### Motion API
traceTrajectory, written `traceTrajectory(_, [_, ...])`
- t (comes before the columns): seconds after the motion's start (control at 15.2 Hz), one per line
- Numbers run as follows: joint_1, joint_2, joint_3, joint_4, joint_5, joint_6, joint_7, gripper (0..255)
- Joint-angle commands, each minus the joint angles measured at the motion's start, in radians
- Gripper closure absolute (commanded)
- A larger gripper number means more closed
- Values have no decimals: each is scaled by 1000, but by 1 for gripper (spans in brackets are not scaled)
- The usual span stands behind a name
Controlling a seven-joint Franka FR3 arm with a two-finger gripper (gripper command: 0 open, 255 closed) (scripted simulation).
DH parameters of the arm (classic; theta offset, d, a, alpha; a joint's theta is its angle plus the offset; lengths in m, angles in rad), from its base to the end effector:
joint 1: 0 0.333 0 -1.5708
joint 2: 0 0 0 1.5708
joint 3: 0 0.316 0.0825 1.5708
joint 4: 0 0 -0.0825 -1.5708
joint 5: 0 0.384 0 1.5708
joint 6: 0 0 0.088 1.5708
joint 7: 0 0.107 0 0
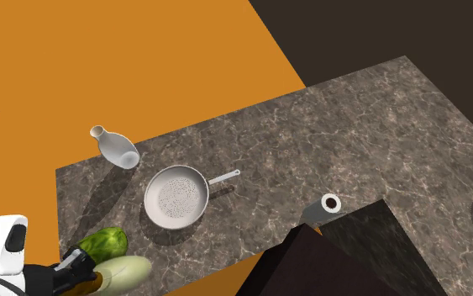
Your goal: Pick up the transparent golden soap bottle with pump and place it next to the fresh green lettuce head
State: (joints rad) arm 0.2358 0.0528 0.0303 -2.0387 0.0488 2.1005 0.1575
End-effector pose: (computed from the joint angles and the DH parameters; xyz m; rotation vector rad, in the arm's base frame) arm 0.5418 0.1499 0.4186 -3.0941 -0.1302 0.0006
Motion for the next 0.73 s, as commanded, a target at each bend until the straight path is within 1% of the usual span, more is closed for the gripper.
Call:
traceTrajectory(0.0, [0, 11, 0, -15, 0, 27, -1, 255])
traceTrajectory(0.66, [1, 74, 1, -78, 2, 153, -6, 255])
